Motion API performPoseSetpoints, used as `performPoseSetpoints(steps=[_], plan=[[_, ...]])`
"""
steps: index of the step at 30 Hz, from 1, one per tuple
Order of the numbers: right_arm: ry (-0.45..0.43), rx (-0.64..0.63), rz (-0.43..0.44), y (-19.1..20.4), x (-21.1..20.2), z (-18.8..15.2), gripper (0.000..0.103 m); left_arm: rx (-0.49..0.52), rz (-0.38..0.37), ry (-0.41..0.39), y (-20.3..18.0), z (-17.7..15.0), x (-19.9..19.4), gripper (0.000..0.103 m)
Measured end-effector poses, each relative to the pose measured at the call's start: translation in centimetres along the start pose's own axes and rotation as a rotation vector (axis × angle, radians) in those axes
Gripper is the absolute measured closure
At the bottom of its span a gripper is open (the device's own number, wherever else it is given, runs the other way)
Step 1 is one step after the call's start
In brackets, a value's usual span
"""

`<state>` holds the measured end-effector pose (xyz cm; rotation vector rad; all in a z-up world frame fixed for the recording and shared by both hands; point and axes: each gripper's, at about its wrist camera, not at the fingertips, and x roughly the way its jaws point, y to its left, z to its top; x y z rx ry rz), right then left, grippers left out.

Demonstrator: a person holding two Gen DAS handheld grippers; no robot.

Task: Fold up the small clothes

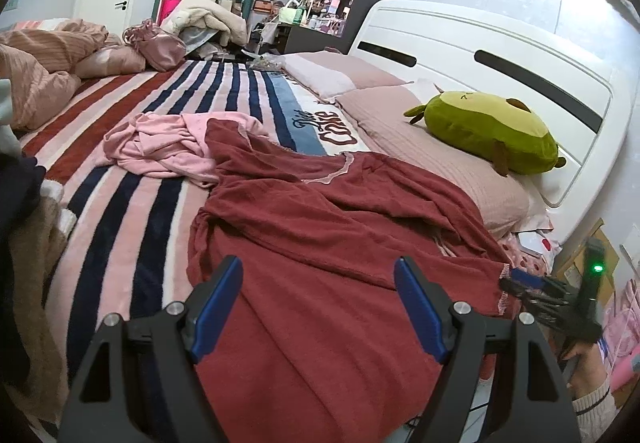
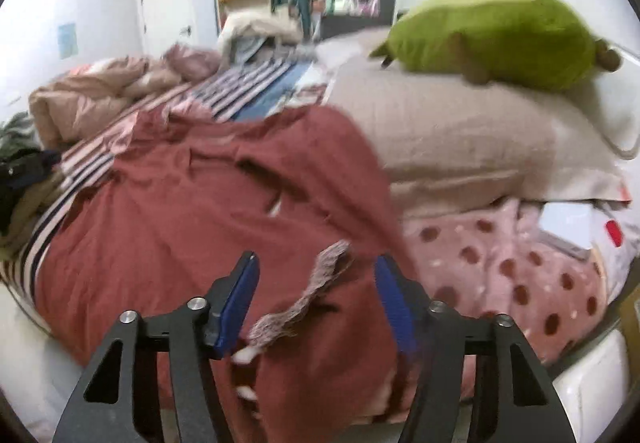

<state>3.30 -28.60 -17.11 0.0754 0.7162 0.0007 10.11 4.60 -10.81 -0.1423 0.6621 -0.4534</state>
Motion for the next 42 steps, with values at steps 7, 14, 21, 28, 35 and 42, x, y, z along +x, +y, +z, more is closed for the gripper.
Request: performPoseSetpoints(steps=[7, 14, 21, 28, 35, 42], plan=[[0.067, -0.035, 0.050, 0.8, 3.3, 0.8, 0.090, 0.009, -0.004, 0.036, -0.1, -0.5, 0.8, 0.019], [-0.027, -0.039, 0.081, 0.8, 1.7, 1.2, 0.102, -0.079, -0.192, 0.222, -0.8, -2.4, 9.1, 0.023], [-0.041, -0.067, 0.173, 1.2, -0.1, 1.6, 0.102, -0.164, -0.212, 0.265, -2.3, -2.1, 15.2, 0.040], [0.061, -0.038, 0.150, -0.2, 3.2, 1.9, 0.076, -0.184, -0.178, 0.251, -2.4, -1.4, 16.5, 0.101], [0.050, -0.042, 0.174, -0.1, 3.5, 1.5, 0.102, -0.139, -0.219, 0.209, -1.6, -1.0, 11.8, 0.102], [0.064, -0.054, 0.308, 2.6, 1.1, 0.9, 0.103, -0.098, -0.212, 0.263, 0.9, -1.5, 9.4, 0.102]])
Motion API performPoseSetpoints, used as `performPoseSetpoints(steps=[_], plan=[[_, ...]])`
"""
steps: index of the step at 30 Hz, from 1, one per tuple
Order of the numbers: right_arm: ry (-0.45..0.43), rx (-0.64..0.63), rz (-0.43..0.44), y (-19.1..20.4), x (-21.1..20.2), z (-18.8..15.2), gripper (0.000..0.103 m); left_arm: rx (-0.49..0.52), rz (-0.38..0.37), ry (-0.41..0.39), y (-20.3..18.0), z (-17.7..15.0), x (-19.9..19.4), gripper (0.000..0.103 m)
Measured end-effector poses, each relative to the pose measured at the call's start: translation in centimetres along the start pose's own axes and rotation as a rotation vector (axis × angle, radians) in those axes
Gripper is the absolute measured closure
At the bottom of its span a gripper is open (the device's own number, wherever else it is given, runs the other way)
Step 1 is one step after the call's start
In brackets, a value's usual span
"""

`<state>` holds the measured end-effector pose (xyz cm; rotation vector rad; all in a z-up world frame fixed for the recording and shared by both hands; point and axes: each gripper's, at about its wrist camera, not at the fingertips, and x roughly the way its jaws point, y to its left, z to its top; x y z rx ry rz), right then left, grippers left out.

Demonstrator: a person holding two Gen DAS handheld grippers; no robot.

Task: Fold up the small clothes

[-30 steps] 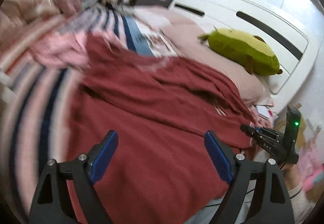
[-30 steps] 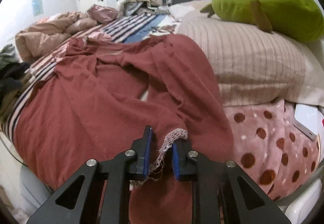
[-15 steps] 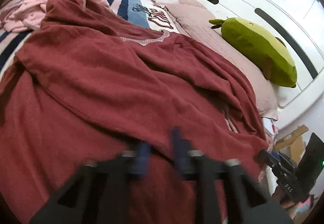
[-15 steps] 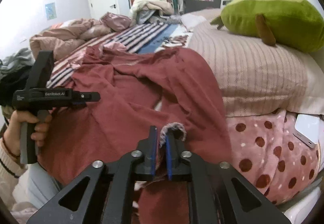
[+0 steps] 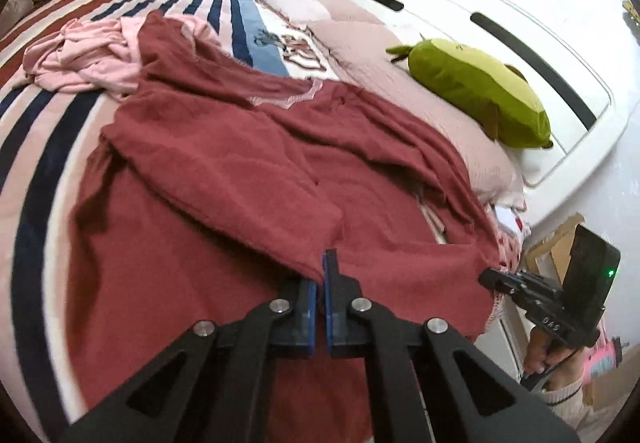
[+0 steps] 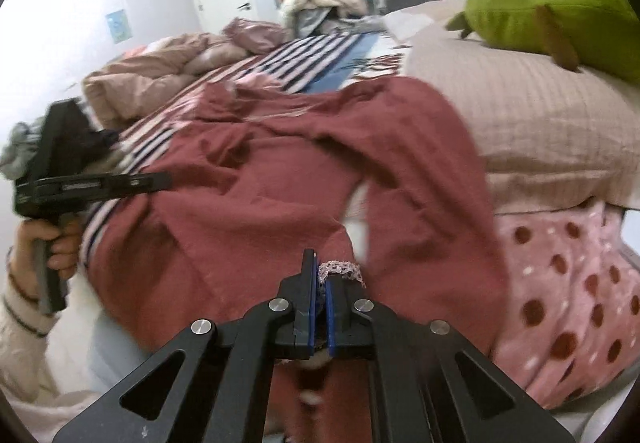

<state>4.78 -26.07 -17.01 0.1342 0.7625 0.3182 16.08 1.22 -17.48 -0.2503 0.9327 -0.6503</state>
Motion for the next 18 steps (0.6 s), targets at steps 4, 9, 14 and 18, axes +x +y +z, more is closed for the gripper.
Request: performPoseSetpoints(steps=[4, 9, 14, 18], plan=[[0.038, 0.026, 0.053, 1.8, -0.2, -1.2, 0.103, 0.002, 0.019, 0.044, 1.6, -1.3, -0.3, 0.102], [0.072, 0.078, 0.052, 2.9, -0.1, -3.1, 0.103, -0.043, -0.016, 0.057, 2.8, -2.8, 0.3, 0.102], [0.079, 0.125, 0.053, 2.6, -1.4, -4.8, 0.103, -0.024, -0.059, 0.042, 1.7, -3.1, 0.8, 0.102], [0.053, 0.099, 0.037, 2.4, -2.8, -5.0, 0.103, -0.034, -0.056, 0.032, 1.4, -3.0, 1.1, 0.093]])
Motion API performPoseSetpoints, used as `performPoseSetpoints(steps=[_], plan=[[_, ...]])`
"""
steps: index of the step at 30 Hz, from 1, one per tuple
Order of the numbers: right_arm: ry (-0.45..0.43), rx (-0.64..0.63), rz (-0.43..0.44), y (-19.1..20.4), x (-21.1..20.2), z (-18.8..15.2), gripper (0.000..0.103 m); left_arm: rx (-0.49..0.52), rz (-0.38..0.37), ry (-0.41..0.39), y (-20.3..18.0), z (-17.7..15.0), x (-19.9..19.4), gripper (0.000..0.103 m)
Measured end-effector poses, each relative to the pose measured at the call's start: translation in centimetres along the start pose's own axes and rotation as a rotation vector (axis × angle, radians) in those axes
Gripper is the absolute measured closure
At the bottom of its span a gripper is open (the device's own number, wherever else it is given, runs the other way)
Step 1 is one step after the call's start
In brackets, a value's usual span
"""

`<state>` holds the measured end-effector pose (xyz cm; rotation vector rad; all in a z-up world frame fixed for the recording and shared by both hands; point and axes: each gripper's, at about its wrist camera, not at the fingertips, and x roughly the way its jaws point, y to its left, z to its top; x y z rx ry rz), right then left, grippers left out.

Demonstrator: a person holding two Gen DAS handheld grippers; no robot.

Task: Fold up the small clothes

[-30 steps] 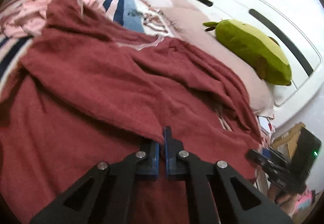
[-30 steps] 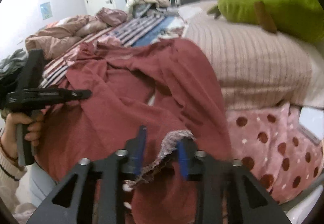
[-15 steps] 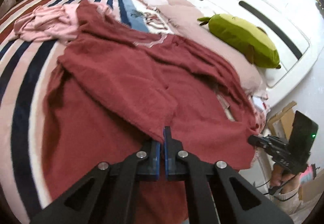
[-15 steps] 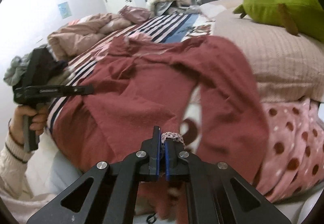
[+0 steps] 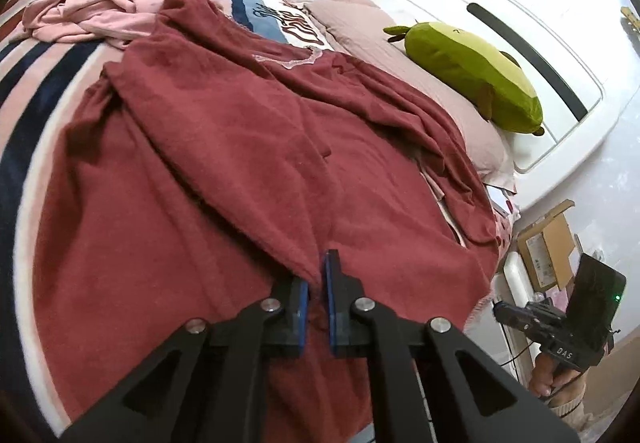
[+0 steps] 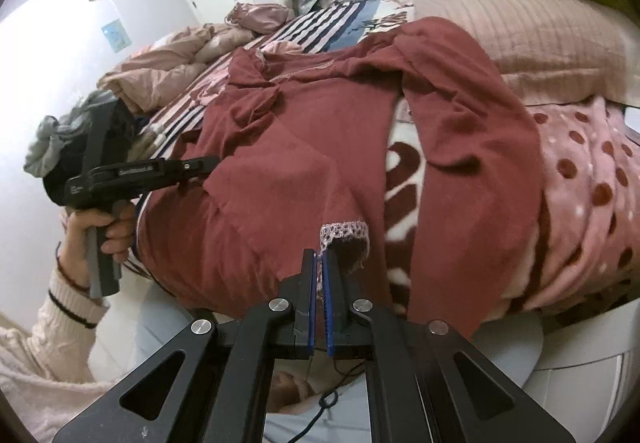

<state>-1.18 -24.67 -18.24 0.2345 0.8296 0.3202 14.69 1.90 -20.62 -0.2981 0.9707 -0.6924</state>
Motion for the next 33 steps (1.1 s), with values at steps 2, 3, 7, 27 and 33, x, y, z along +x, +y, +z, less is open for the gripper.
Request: performPoseSetpoints(steps=[2, 3, 7, 27, 33], plan=[[-0.014, -0.040, -0.042, 0.1, -0.2, 0.7, 0.103, -0.005, 0.007, -0.015, 0.0, -0.1, -0.6, 0.065], [-0.034, -0.060, -0.047, 0.1, -0.2, 1.2, 0.094, -0.002, 0.008, -0.034, 0.0, -0.1, -1.2, 0.061], [-0.041, -0.129, -0.001, 0.3, 1.4, 3.2, 0.054, 0.030, 0.077, -0.064, -0.1, -0.2, -2.8, 0.047], [0.072, -0.114, 0.056, -0.5, 4.2, 2.2, 0.103, -0.051, 0.175, -0.142, 3.4, 0.2, -6.2, 0.039], [-0.038, -0.072, -0.018, -2.4, 1.4, 3.9, 0.062, -0.050, 0.176, -0.162, 3.0, 0.2, -6.8, 0.035]])
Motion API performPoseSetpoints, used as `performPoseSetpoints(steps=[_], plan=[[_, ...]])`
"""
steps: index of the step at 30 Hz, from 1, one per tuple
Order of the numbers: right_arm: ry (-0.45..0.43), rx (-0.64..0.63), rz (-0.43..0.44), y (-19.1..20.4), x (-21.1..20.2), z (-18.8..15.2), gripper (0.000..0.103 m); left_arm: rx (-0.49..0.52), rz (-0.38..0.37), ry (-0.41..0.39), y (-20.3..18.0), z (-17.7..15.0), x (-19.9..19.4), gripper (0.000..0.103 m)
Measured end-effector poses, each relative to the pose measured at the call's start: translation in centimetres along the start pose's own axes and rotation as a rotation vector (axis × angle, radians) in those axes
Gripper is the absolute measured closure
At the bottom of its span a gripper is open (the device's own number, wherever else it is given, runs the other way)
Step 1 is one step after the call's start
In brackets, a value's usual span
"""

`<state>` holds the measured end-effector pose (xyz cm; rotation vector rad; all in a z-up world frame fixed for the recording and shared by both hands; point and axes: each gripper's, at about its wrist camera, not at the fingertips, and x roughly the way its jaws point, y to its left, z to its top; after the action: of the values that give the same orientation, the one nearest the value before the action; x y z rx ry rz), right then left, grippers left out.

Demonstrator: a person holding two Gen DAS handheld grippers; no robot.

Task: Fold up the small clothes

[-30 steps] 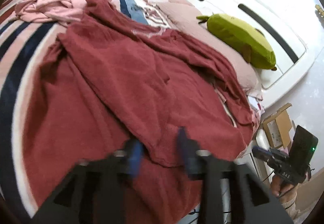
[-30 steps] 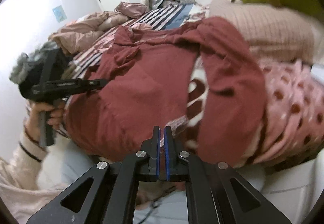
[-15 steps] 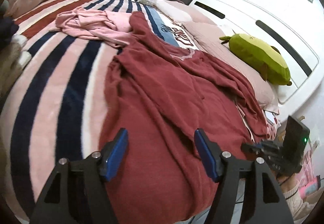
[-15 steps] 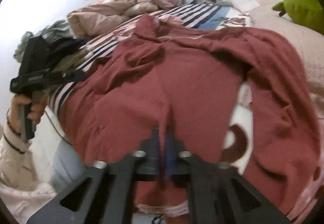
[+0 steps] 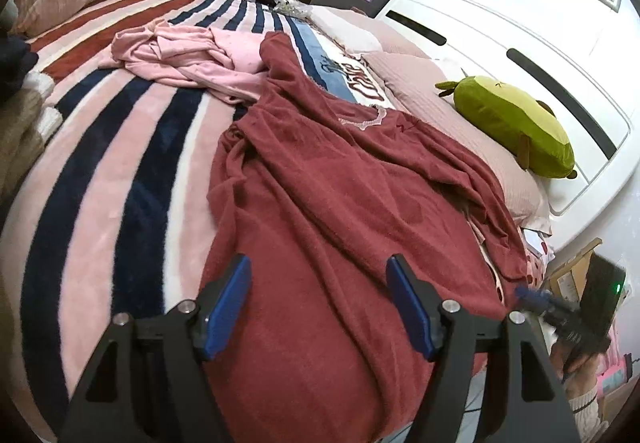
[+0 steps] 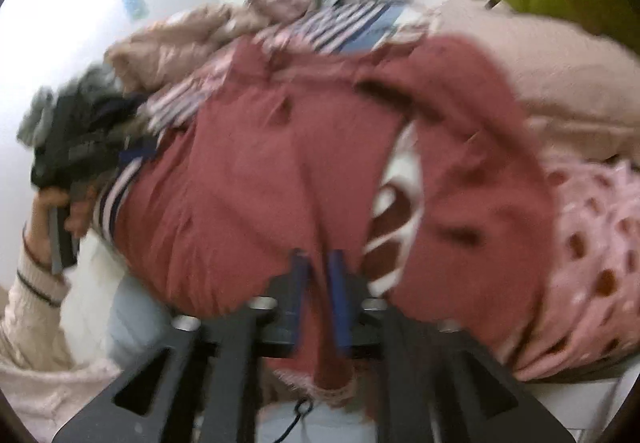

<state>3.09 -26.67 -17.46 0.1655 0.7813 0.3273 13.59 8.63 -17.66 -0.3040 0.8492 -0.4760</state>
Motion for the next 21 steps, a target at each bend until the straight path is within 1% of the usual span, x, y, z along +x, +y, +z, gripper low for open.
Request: performPoseSetpoints(steps=[1, 3, 4, 5, 6, 7, 9, 11, 12, 13, 14, 15, 17, 21], plan=[[-0.033, 0.016, -0.051, -1.1, -0.7, 0.6, 0.056, 0.002, 0.000, -0.005, -0.1, 0.0, -0.2, 0.035], [-0.051, 0.029, -0.166, -2.9, -1.1, 1.4, 0.055, 0.007, 0.006, -0.014, -0.2, 0.2, -0.6, 0.035], [-0.057, 0.039, -0.237, -3.9, -1.0, 1.7, 0.052, 0.006, 0.010, -0.020, -0.2, 0.2, -0.8, 0.035], [-0.074, 0.060, -0.290, -5.1, -1.0, 1.9, 0.049, 0.004, 0.012, -0.026, -0.2, 0.3, -1.0, 0.035], [-0.095, 0.087, -0.305, -6.4, -0.9, 2.0, 0.043, 0.001, 0.012, -0.030, -0.2, 0.4, -1.1, 0.035], [-0.099, 0.106, -0.292, -7.2, -0.6, 2.1, 0.040, -0.003, 0.011, -0.034, -0.2, 0.4, -1.3, 0.035], [-0.067, 0.141, -0.253, -8.5, 0.5, 2.1, 0.039, -0.007, 0.011, -0.040, -0.1, 0.5, -1.4, 0.034], [-0.034, 0.135, -0.189, -8.9, 1.5, 2.0, 0.039, -0.008, 0.011, -0.044, -0.3, 0.5, -1.5, 0.034], [-0.025, 0.127, -0.169, -8.8, 2.1, 1.9, 0.049, -0.009, 0.011, -0.045, -0.3, 0.5, -1.5, 0.034], [-0.019, 0.117, -0.182, -8.6, 2.6, 1.9, 0.081, -0.010, 0.010, -0.045, -0.3, 0.5, -1.5, 0.034], [-0.016, 0.115, -0.192, -8.4, 2.8, 2.0, 0.098, -0.009, 0.010, -0.045, -0.3, 0.5, -1.5, 0.034], [-0.027, 0.123, -0.178, -8.3, 2.6, 2.3, 0.102, -0.007, 0.008, -0.045, -0.3, 0.5, -1.6, 0.034], [-0.065, 0.140, -0.121, -7.8, 1.8, 3.1, 0.103, -0.004, 0.007, -0.047, -0.4, 0.5, -1.7, 0.034], [-0.132, 0.099, -0.080, -6.0, -1.1, 5.5, 0.103, -0.015, 0.000, -0.058, 0.1, 0.5, -2.0, 0.034]])
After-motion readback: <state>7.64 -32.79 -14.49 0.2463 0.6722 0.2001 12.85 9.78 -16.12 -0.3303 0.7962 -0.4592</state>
